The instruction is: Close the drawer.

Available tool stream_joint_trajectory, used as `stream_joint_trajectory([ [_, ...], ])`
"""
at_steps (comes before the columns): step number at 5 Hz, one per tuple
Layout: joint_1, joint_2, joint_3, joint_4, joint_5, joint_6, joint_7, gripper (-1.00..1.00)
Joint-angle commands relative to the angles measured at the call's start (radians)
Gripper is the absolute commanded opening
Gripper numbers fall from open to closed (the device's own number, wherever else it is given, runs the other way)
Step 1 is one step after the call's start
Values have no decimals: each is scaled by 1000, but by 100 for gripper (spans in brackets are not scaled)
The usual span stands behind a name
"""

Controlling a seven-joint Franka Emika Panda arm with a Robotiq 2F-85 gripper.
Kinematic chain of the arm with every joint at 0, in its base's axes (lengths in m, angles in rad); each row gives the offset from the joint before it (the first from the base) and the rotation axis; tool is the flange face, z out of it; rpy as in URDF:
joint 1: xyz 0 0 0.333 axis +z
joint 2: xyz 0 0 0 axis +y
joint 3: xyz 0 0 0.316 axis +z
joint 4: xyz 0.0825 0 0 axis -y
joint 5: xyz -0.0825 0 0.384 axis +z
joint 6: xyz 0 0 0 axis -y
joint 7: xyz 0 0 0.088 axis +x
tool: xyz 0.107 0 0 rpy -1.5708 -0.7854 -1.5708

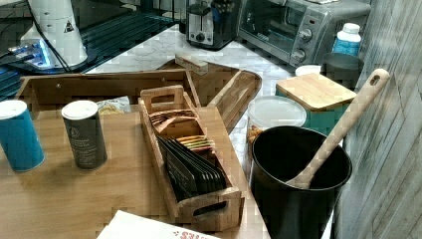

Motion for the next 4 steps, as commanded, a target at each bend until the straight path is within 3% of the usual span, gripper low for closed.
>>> stream_joint_trajectory([
  [1,17,-105,61,-262,-45,157,-324,-100],
  [2,16,-145,40,-351,-98,216,-427,-100],
  [3,-23,-143,-24,-313,-91,157,-657,-100],
  [4,-55,-167,-64,-360,-90,177,-817,-100],
])
